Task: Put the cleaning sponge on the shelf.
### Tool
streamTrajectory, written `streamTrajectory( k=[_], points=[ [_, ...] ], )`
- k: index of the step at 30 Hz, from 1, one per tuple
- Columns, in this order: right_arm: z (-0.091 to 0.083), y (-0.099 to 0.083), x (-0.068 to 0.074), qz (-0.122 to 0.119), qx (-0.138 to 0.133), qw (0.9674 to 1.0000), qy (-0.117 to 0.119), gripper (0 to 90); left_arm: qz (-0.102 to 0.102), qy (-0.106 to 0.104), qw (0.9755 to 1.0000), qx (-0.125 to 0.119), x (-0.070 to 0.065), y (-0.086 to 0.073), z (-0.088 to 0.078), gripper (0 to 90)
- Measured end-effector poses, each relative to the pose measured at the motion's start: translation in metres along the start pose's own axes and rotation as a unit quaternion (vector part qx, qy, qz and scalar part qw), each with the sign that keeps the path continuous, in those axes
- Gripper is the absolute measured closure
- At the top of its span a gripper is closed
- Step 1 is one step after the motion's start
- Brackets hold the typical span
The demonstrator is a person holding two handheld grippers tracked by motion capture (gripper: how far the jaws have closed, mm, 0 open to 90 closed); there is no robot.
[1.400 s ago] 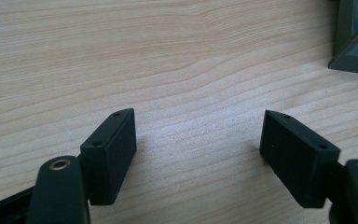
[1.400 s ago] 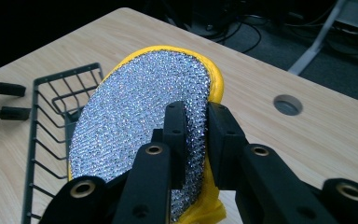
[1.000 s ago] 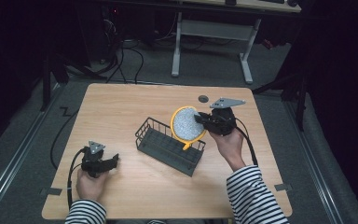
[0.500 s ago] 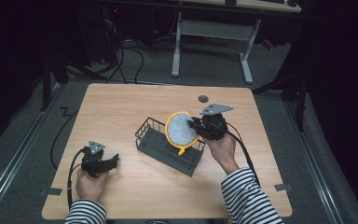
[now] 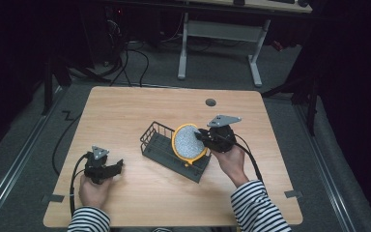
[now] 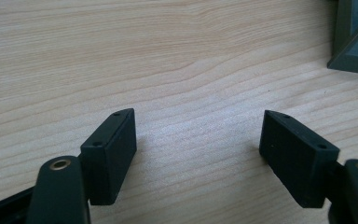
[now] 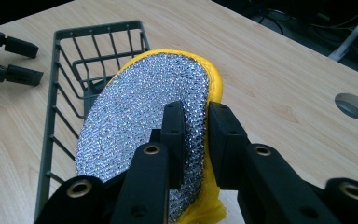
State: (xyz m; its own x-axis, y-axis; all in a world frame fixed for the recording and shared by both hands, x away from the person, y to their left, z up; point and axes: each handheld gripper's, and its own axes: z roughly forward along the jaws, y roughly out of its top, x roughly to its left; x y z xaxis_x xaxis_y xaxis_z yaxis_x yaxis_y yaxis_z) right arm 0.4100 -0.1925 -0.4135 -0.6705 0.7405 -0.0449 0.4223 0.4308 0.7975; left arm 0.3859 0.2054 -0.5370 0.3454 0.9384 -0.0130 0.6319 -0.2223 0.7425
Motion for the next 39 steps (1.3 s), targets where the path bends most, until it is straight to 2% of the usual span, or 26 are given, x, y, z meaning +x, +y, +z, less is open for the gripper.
streamTrajectory(
  k=[6,13,19,31,35,39],
  points=[
    [0.003,-0.001,0.004,0.000,0.004,1.0000,0.007,77.3,0.000,-0.001,1.0000,0.000,0.000,0.000,0.000,28.0],
    [0.007,-0.003,0.010,-0.012,0.016,0.9997,0.012,76.7,0.000,0.000,1.0000,0.000,0.000,0.000,0.000,28.1],
    [0.010,-0.010,0.010,-0.003,0.017,0.9997,0.018,76.5,0.000,-0.001,1.0000,0.000,0.000,0.000,0.000,28.1],
    [0.010,-0.010,0.009,-0.003,0.018,0.9997,0.017,74.2,0.000,0.000,1.0000,0.000,0.000,0.000,0.000,27.9],
    [0.010,-0.010,0.008,0.005,0.014,0.9997,0.020,71.0,0.000,0.000,1.0000,0.000,0.000,0.000,0.000,27.8],
    [0.010,-0.009,0.008,0.011,0.011,0.9998,0.014,63.5,0.000,0.000,1.0000,0.000,0.000,0.000,0.000,27.8]
  ],
)
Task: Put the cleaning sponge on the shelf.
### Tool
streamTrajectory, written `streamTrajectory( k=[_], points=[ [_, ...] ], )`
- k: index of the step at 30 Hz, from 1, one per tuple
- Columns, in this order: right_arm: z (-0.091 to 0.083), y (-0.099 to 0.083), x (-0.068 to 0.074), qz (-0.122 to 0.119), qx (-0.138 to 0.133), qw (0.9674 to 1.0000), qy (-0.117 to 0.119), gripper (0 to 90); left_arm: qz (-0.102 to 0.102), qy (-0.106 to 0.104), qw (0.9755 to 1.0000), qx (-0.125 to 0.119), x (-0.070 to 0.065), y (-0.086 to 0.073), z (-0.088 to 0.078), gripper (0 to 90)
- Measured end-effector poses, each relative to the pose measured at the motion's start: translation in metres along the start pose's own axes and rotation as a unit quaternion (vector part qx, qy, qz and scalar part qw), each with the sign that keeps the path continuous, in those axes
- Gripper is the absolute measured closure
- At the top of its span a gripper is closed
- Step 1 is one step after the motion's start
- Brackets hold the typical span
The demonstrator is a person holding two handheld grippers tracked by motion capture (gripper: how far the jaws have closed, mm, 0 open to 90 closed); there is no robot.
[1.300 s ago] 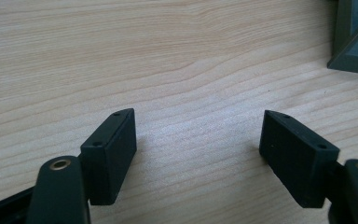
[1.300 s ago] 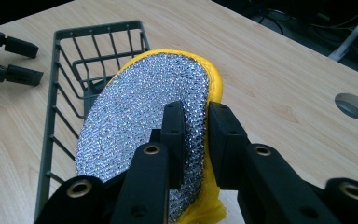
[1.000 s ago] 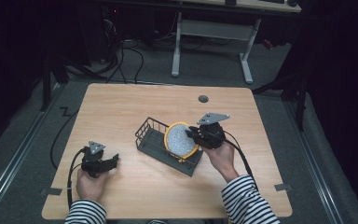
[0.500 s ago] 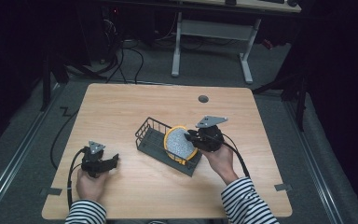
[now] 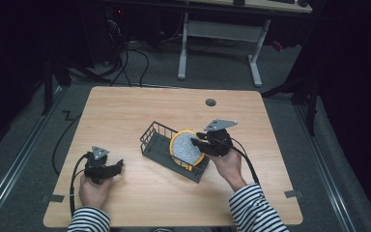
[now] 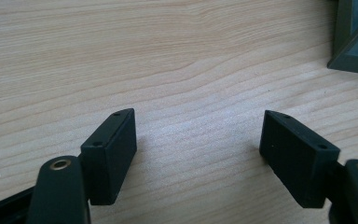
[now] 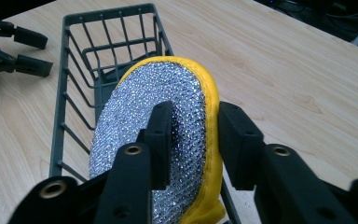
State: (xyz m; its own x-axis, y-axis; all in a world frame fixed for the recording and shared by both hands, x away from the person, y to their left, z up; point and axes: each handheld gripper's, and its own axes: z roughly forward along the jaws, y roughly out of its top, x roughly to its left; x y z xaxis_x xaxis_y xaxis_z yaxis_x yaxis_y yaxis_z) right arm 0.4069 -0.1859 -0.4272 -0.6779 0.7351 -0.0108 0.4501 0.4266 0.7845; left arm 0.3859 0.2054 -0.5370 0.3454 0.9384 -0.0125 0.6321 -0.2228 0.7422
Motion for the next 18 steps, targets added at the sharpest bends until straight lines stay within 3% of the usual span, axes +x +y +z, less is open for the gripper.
streamTrajectory(
  k=[8,18],
  points=[
    [0.000,0.000,-0.003,0.011,0.000,0.9999,-0.007,46.6,0.000,0.000,1.0000,0.000,0.000,0.000,0.000,27.8],
    [-0.019,0.001,-0.015,0.040,-0.036,0.9985,-0.010,42.6,0.000,0.000,1.0000,0.000,0.000,0.000,0.000,27.8]
  ],
)
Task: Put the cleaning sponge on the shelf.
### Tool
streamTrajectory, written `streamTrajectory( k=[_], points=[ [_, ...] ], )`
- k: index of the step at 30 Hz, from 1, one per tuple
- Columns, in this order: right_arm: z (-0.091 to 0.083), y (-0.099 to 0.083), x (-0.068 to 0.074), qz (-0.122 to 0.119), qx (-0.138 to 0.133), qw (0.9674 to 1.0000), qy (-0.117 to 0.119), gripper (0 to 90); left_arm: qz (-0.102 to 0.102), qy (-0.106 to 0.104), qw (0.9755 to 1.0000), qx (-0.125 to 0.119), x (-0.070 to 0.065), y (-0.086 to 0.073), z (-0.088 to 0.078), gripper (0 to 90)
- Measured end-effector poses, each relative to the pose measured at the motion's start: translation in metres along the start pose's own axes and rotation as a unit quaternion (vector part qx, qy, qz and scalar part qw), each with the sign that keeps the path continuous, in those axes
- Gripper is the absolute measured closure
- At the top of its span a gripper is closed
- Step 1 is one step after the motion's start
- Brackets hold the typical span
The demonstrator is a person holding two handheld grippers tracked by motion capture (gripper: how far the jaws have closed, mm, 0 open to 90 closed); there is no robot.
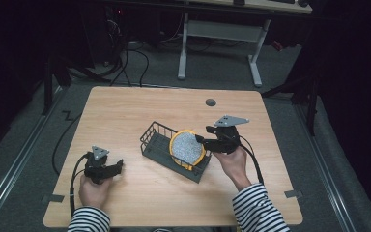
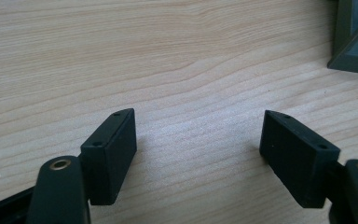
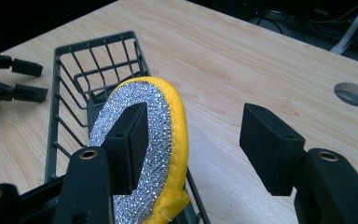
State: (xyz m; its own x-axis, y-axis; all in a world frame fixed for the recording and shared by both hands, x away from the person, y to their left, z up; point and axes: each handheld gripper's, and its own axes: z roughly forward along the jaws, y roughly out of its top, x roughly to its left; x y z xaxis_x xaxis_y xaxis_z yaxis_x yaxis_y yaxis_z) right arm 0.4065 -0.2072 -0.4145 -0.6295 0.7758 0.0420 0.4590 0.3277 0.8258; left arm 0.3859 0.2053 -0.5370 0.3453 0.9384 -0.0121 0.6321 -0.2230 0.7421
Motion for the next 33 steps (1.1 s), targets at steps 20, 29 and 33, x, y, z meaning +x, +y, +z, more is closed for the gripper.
streamTrajectory(
  k=[20,29,33],
  points=[
    [-0.041,-0.003,-0.030,0.034,-0.039,0.9982,-0.031,44.3,0.000,0.000,1.0000,0.000,0.000,0.000,0.000,27.8],
    [-0.063,-0.011,-0.047,0.050,-0.048,0.9961,-0.054,44.9,-0.001,0.001,1.0000,0.000,0.000,0.000,0.000,27.8],
    [-0.072,-0.014,-0.053,0.047,-0.044,0.9956,-0.068,45.3,-0.001,0.001,1.0000,0.000,0.000,0.000,0.000,27.8]
  ],
)
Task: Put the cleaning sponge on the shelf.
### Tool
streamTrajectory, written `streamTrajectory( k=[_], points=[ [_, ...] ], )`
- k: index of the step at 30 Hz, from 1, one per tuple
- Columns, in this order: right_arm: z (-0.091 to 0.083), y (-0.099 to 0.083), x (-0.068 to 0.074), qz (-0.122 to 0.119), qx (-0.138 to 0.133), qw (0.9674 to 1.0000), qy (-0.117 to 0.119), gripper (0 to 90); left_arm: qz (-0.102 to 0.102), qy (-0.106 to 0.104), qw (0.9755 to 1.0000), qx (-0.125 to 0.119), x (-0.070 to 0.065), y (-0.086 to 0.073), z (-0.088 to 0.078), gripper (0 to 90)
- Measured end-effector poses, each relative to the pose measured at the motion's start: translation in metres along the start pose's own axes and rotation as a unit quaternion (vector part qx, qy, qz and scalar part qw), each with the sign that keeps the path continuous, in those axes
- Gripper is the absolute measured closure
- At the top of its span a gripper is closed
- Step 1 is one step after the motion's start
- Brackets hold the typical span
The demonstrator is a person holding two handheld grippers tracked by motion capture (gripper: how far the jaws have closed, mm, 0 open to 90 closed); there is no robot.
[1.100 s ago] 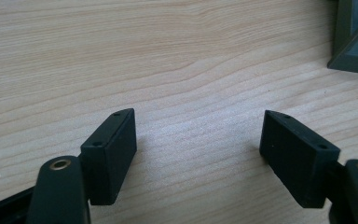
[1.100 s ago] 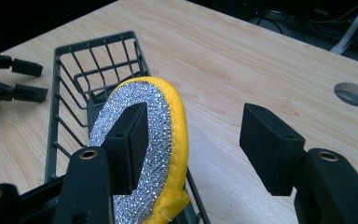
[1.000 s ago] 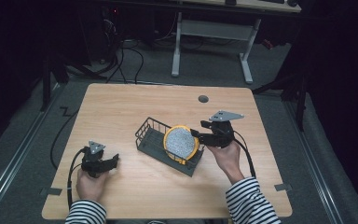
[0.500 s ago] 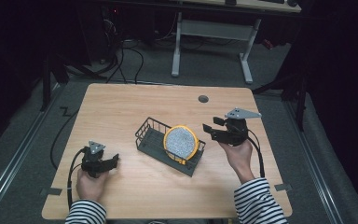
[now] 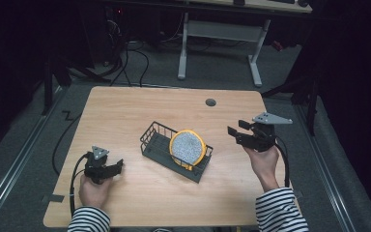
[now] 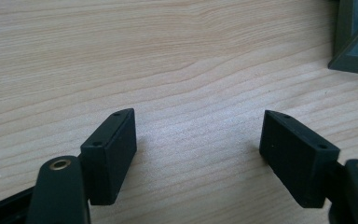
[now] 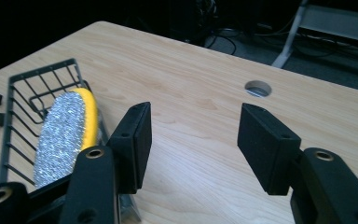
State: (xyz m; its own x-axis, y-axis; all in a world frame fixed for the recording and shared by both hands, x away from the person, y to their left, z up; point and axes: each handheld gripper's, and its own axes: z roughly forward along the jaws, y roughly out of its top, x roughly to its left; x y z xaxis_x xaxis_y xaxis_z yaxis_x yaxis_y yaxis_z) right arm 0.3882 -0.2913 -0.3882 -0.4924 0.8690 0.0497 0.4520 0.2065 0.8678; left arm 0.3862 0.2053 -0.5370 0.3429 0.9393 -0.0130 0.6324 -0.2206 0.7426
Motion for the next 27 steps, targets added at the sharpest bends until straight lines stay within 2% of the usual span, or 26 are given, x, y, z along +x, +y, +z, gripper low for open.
streamTrajectory(
  k=[4,8,14,18,23,27],
  points=[
    [-0.009,-0.006,-0.009,0.016,-0.006,0.9998,-0.007,47.5,0.000,0.000,1.0000,0.000,0.000,0.000,0.000,27.8],
    [-0.017,-0.019,-0.018,0.024,-0.007,0.9994,-0.023,48.6,0.001,-0.001,1.0000,0.001,0.000,0.000,0.000,27.8],
    [-0.028,-0.036,-0.032,0.049,-0.009,0.9982,-0.033,48.6,0.001,-0.001,1.0000,0.001,0.000,0.000,0.000,27.9],
    [-0.033,-0.056,-0.041,0.067,-0.009,0.9968,-0.044,48.7,0.000,0.000,1.0000,0.001,0.000,0.000,0.000,27.8],
    [-0.034,-0.073,-0.045,0.077,-0.011,0.9963,-0.035,49.0,0.000,-0.001,1.0000,0.001,0.000,0.000,0.000,27.9],
    [-0.029,-0.094,-0.047,0.086,0.009,0.9957,-0.033,49.1,0.000,-0.001,1.0000,0.001,0.000,0.001,0.000,27.9]
  ],
)
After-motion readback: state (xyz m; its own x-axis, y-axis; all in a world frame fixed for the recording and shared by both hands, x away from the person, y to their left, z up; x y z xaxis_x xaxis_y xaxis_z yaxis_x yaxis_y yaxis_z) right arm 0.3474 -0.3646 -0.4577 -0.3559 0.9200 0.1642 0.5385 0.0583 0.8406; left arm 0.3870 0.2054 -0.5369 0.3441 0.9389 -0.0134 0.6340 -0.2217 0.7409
